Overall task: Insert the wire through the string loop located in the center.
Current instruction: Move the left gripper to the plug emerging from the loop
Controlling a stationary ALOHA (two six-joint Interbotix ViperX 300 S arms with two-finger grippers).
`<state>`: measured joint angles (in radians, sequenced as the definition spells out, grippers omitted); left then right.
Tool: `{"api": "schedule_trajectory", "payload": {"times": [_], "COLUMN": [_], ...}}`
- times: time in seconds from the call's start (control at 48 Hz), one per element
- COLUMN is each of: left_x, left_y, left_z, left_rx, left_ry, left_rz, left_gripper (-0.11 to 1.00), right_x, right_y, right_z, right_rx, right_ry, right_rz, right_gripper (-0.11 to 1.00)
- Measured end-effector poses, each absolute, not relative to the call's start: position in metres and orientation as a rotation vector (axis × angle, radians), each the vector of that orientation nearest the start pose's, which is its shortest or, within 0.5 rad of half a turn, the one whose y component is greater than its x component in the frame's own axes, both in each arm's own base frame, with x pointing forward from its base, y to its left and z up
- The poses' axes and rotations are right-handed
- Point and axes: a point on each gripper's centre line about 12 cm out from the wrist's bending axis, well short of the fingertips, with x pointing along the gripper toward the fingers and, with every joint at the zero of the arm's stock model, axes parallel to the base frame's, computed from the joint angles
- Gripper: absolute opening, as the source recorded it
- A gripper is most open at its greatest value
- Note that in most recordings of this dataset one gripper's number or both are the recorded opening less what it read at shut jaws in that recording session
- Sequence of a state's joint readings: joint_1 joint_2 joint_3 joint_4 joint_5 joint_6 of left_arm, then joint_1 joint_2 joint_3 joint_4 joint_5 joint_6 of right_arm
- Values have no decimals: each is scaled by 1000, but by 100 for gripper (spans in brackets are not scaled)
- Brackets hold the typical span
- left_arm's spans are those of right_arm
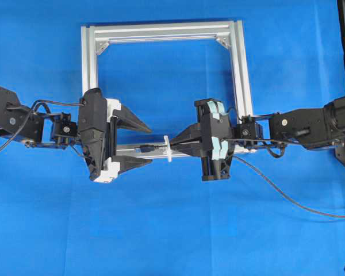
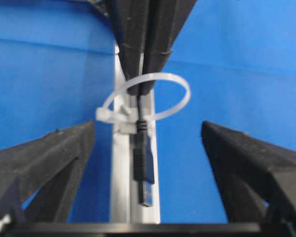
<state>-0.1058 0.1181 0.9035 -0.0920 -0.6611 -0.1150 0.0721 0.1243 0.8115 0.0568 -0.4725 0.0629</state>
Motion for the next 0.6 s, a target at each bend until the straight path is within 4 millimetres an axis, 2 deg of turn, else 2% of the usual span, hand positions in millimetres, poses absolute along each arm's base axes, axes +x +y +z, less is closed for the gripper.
{"api": "schedule_trajectory", "payload": {"times": [0.187,0.604], "left_x": [360,360], "left_y": [-32,-32], "left_z": [108,104], "left_rx": [-155,-153], "left_ry": [404,432], "left_rz": [-11,-10], "left_gripper": [92,92], "right_x": [379,379], "right_y": [24,24], "right_z": [122,123], "right_rx": [89,89], "right_ry": [467,465], "right_rz": [19,19], "right_gripper": [-2,-2]}}
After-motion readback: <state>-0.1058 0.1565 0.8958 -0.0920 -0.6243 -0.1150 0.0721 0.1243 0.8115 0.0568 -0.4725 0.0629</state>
